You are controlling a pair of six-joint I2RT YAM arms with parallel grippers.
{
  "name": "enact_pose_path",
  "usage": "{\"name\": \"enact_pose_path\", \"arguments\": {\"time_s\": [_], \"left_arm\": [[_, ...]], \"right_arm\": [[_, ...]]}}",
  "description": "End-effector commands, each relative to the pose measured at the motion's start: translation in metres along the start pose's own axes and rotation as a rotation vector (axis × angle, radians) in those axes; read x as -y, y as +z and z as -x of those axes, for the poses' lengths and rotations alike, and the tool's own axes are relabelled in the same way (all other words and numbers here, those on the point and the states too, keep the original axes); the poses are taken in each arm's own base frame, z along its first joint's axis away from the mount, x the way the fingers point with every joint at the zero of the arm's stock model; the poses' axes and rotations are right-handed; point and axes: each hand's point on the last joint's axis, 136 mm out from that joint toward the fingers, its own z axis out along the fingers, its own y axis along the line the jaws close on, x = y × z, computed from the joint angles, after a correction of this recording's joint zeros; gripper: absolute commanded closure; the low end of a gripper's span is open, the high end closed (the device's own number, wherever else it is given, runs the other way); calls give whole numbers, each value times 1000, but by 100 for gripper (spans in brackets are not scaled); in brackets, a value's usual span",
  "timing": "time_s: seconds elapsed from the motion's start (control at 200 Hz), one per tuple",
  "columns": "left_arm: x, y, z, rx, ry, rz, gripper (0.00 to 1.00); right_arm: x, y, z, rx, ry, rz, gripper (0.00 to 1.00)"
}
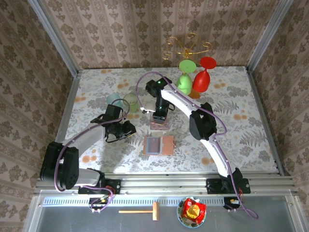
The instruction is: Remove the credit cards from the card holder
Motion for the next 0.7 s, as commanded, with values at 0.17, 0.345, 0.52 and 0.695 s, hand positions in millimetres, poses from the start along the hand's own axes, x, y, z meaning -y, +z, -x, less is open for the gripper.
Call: {"name": "enact_pose_path", "arguments": {"time_s": [0.17, 0.345, 0.52, 0.695], "left_arm": [[-4, 2, -3, -12, -22, -1, 83], [-4, 2, -3, -13, -22, 0, 83], [-4, 2, -2, -11, -21, -1, 83], [-3, 2, -2, -11, -20, -1, 83]], "right_arm": [[1, -5, 4, 23, 8, -29, 84], [-2, -8, 5, 35, 2, -17, 97], [-4, -16, 6, 60, 1, 1, 100], [-7, -16, 4, 69, 18, 82, 100]]}}
